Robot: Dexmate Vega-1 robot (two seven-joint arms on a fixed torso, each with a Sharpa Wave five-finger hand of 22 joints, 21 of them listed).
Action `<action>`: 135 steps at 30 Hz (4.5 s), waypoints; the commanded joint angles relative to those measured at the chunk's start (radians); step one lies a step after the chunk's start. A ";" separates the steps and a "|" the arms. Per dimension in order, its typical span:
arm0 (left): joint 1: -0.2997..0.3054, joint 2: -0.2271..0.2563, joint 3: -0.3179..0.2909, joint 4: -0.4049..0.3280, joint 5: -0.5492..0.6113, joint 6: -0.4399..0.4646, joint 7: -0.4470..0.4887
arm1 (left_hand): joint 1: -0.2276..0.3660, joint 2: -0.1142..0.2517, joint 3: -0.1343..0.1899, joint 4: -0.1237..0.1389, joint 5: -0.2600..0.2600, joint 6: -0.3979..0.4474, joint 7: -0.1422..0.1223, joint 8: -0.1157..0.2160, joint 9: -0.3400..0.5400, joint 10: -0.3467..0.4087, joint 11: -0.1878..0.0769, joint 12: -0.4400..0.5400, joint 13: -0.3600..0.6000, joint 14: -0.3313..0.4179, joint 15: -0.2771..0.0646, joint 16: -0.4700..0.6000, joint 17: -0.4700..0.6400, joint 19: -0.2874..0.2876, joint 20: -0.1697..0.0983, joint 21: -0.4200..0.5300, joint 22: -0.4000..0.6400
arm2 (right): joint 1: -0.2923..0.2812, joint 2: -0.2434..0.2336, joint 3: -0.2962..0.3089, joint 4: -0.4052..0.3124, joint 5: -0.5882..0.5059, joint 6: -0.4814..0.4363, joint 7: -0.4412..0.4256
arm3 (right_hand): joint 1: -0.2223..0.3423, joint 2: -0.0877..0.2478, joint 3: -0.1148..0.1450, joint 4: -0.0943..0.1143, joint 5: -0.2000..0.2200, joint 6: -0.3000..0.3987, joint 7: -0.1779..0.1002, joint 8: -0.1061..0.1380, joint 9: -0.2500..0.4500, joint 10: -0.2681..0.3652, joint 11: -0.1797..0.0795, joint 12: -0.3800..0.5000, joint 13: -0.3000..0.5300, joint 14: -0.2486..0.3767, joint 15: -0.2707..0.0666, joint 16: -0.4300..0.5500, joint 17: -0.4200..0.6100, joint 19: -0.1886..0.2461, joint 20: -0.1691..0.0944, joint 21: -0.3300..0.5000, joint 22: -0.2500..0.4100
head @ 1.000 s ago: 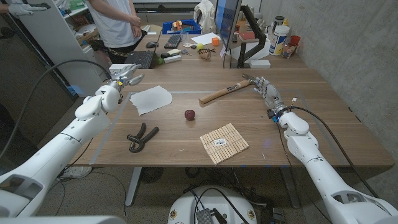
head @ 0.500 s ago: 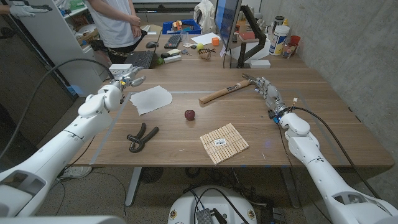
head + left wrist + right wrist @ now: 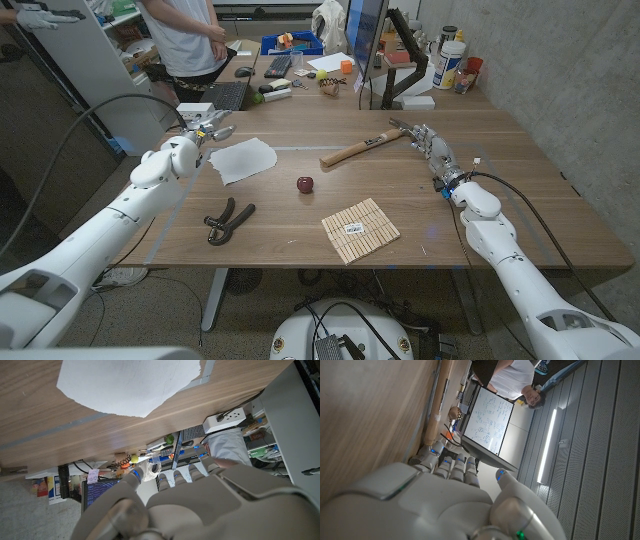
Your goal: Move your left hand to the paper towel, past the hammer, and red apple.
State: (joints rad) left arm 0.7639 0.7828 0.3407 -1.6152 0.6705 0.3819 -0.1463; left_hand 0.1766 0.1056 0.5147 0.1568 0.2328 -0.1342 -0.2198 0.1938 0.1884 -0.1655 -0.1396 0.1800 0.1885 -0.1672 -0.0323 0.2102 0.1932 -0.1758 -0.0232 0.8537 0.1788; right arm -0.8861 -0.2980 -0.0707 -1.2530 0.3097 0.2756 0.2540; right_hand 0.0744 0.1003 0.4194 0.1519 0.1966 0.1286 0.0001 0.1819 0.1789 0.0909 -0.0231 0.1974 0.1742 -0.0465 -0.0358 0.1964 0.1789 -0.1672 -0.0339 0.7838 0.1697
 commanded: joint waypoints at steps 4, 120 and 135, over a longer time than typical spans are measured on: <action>-0.020 -0.002 0.026 0.015 0.012 0.019 -0.037 | -0.009 -0.004 -0.007 -0.003 0.000 -0.013 -0.003 -0.002 0.003 -0.022 0.000 0.005 0.006 -0.171 -0.070 0.000 0.002 -0.293 -0.005 -0.005 0.006 | -0.012 -0.013 -0.004 -0.011 -0.014 0.009 0.003 | -0.008 0.075 -0.004 0.001 0.008 0.007 0.001 0.006 0.004 0.005 0.005 0.006 0.006 -0.009 -0.027 0.001 0.004 -0.003 -0.102 -0.003 0.006; -0.132 -0.046 0.146 0.210 0.058 0.026 -0.128 | -0.019 0.012 -0.032 0.000 0.005 -0.044 -0.003 0.004 0.005 -0.028 -0.003 0.014 0.006 -0.181 -0.071 0.006 0.001 -0.303 -0.014 -0.029 0.007 | -0.070 -0.076 -0.024 -0.070 -0.075 0.059 -0.008 | -0.006 0.074 -0.011 -0.001 0.009 0.019 0.006 0.009 0.004 0.007 0.006 0.006 0.006 -0.008 -0.027 0.000 0.003 0.005 -0.099 -0.033 0.007; -0.147 -0.055 0.161 0.237 0.063 0.024 -0.136 | -0.019 0.014 -0.034 -0.001 0.006 -0.045 -0.003 0.005 0.005 -0.030 -0.003 0.013 0.006 -0.183 -0.070 0.006 0.001 -0.303 -0.018 -0.031 0.008 | -0.067 -0.085 -0.024 -0.064 -0.078 0.062 -0.003 | -0.007 0.074 -0.012 0.000 0.010 0.019 0.005 0.008 0.005 0.007 0.005 0.006 0.006 -0.007 -0.027 0.000 0.003 0.006 -0.098 -0.037 0.007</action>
State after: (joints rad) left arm 0.6297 0.7350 0.4890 -1.4004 0.7298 0.4074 -0.2740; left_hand 0.1610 0.1135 0.4862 0.1543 0.2330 -0.1679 -0.2180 0.1924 0.1883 -0.1670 -0.1413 0.1887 0.1934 -0.1671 -0.0323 0.2104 0.1904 -0.1720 -0.0268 0.8277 0.1837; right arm -0.9535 -0.3758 -0.0947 -1.3189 0.2361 0.3368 0.2468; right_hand 0.0744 0.1003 0.4099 0.1505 0.1966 0.1395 -0.0001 0.1819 0.1789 0.0910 -0.0230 0.1974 0.1742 -0.0465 -0.0358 0.1964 0.1789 -0.1634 -0.0377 0.7508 0.1743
